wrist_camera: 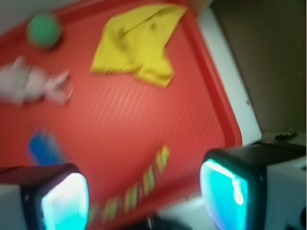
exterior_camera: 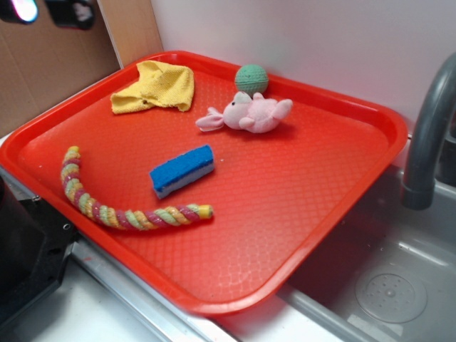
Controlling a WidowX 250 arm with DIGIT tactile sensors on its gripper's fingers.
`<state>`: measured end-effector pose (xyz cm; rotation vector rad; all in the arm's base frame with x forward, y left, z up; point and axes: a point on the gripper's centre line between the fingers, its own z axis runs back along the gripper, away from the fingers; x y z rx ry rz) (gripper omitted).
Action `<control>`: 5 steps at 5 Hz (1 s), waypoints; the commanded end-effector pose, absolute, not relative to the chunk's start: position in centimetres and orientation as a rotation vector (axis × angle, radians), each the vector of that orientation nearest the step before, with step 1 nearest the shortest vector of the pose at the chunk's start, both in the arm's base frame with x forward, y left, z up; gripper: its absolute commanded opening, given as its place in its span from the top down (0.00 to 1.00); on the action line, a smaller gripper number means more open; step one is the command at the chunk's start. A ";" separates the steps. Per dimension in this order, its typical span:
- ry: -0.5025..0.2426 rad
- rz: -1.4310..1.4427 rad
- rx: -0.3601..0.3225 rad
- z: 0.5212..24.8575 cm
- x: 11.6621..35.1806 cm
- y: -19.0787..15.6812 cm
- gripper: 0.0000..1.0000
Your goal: Grab the yellow cloth.
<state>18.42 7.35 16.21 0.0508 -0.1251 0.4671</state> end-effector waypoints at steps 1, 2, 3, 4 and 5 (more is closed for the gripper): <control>-0.173 0.605 0.152 15.2 19.9 9.6 0.00; -0.173 0.605 0.152 15.2 19.9 9.6 0.00; -0.173 0.605 0.152 15.2 19.9 9.6 0.00; -0.173 0.605 0.152 15.2 19.9 9.6 0.00; -0.219 0.663 0.249 12.7 22.8 10.3 0.00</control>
